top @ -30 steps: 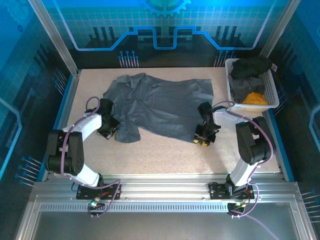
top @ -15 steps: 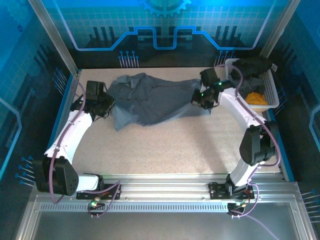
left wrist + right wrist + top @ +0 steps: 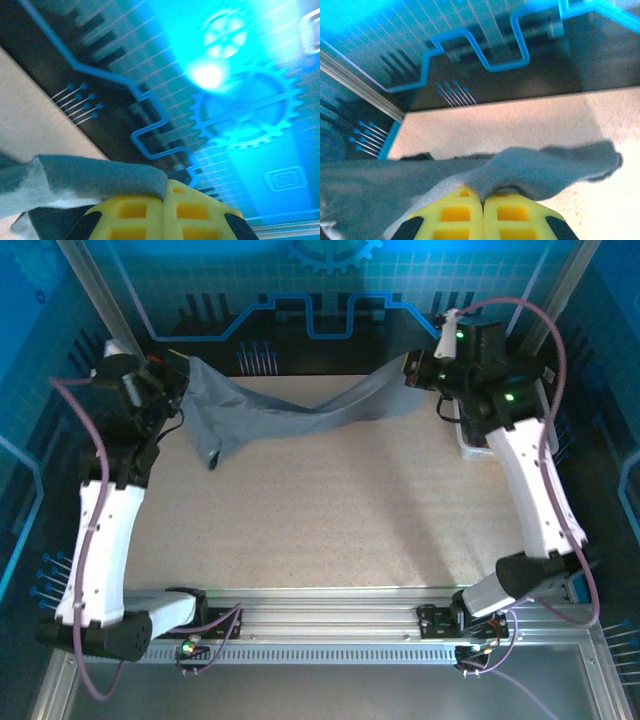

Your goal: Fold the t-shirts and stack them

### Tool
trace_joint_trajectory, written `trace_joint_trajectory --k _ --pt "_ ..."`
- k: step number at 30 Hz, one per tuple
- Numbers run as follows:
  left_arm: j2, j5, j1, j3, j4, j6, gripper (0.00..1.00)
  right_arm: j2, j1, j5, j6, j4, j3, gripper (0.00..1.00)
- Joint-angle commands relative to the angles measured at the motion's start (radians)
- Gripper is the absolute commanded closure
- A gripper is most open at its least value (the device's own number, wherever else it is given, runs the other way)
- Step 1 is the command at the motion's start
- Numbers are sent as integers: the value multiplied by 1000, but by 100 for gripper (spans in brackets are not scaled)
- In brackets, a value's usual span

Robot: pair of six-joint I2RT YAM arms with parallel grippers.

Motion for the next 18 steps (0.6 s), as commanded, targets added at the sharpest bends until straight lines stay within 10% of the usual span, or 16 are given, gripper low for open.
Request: trace_joint_trajectory --k 1,8,18 --pt "-70 -41 8 96 73 39 100 -128 -23 2 -1 97 -14 100" --pt "47 8 9 343 -19 81 100 -165 -77 -51 94 126 -1 100" --pt "338 178 101 410 65 45 100 181 -116 -241 122 164 193 100"
